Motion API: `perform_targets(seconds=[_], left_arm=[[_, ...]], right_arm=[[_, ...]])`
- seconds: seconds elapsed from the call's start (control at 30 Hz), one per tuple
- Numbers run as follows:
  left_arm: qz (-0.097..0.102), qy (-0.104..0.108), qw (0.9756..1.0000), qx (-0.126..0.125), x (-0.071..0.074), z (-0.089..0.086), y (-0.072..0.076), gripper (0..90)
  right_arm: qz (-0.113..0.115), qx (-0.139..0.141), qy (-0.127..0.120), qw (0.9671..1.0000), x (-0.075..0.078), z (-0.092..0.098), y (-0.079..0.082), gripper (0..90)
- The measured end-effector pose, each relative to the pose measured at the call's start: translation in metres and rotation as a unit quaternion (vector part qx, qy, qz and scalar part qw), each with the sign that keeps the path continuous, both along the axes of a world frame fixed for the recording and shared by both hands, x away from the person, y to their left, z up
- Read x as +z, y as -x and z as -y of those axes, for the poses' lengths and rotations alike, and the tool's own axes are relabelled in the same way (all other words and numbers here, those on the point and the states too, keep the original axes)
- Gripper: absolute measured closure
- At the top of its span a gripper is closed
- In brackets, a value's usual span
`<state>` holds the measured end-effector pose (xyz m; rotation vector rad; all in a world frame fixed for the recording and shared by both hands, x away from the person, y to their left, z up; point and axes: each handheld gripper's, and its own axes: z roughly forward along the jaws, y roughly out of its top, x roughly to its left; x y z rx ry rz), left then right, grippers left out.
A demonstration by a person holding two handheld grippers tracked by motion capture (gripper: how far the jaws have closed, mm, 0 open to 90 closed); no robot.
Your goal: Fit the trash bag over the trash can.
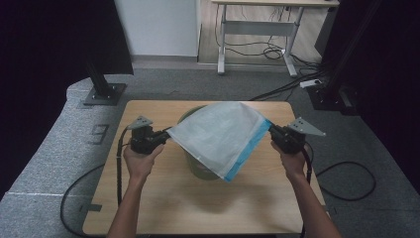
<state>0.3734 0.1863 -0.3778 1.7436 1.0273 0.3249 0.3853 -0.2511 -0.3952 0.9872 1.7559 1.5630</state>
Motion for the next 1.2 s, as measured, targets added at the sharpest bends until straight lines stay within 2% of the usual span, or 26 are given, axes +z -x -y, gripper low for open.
perform_targets(seconds=[0.1, 0.2, 0.33, 0.37, 0.47, 0.5, 0.57, 0.67, 0.8, 0.9, 1.03, 1.2], left_arm=[[-0.001, 0.001, 0.9999, -0.012, 0.001, 0.012, -0.006, 86.6], [-0.004, -0.004, 0.9997, -0.024, 0.001, 0.025, -0.011, 86.5], [-0.002, -0.020, 0.9992, -0.034, 0.001, 0.033, -0.012, 83.8], [0.001, -0.022, 0.9989, -0.041, 0.002, 0.032, -0.010, 80.3], [0.014, -0.051, 0.9976, -0.045, 0.004, 0.028, 0.001, 54.9], [0.015, -0.056, 0.9972, -0.047, 0.004, 0.025, 0.004, 49.5], [0.020, -0.054, 0.9971, -0.051, 0.008, 0.015, 0.015, 40.0], [0.029, -0.043, 0.9972, -0.054, 0.014, 0.004, 0.025, 31.5], [0.039, -0.026, 0.9975, -0.053, 0.024, -0.002, 0.035, 28.2], [0.040, -0.015, 0.9969, -0.066, 0.029, 0.007, 0.038, 27.5], [0.041, -0.021, 0.9958, -0.080, 0.031, 0.031, 0.039, 27.2], [0.038, -0.053, 0.9937, -0.091, 0.029, 0.066, 0.037, 27.2]], right_arm=[[0.006, -0.015, -0.013, 0.9998, 0.013, 0.008, 0.001, 88.6], [0.012, -0.026, -0.013, 0.9995, 0.022, 0.014, 0.004, 88.6], [0.002, -0.034, -0.007, 0.9994, 0.025, 0.020, 0.007, 88.7], [-0.004, -0.039, -0.003, 0.9992, 0.024, 0.020, 0.007, 88.7], [-0.024, -0.046, 0.004, 0.9986, 0.019, 0.021, 0.007, 88.7], [-0.029, -0.048, 0.007, 0.9984, 0.018, 0.021, 0.006, 88.7], [-0.035, -0.050, 0.007, 0.9981, 0.015, 0.021, 0.005, 88.7], [-0.042, -0.051, 0.006, 0.9978, 0.011, 0.020, 0.002, 88.7], [-0.043, -0.042, -0.001, 0.9982, 0.009, 0.015, 0.002, 88.7], [-0.045, -0.028, -0.007, 0.9986, 0.008, 0.007, 0.005, 88.7], [-0.046, -0.006, -0.005, 0.9989, 0.005, -0.007, 0.011, 88.7], [-0.054, 0.020, -0.006, 0.9983, 0.002, -0.020, 0.018, 88.7]])
